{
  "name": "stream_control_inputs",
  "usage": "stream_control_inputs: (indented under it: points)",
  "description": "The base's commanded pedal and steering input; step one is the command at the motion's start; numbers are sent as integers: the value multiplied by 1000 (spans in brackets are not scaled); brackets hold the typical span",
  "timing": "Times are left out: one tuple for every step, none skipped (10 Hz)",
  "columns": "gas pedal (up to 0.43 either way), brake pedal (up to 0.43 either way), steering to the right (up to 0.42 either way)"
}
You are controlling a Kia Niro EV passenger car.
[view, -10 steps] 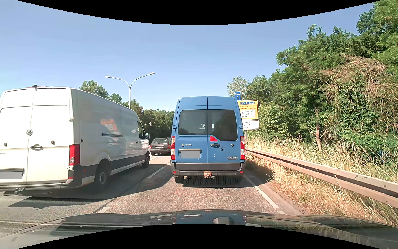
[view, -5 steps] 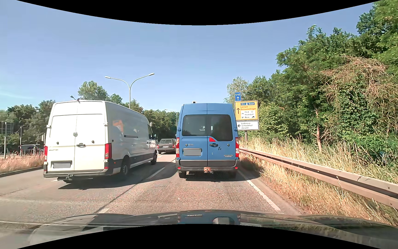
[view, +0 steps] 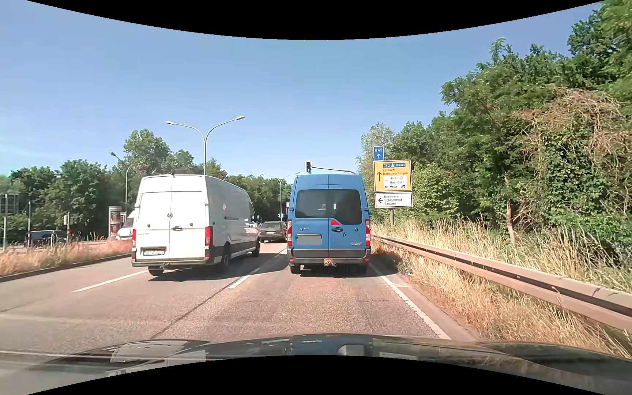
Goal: Follow the waypoints while adhering to traffic rules and regulations
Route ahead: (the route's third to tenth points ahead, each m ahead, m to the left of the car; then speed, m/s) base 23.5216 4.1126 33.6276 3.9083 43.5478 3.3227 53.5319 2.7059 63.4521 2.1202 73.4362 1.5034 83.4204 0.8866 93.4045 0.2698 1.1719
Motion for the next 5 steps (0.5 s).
stream_control_inputs:
  points:
    - [331,0,-3]
    - [339,0,-3]
    - [339,0,-2]
    - [339,0,-2]
    - [339,0,-2]
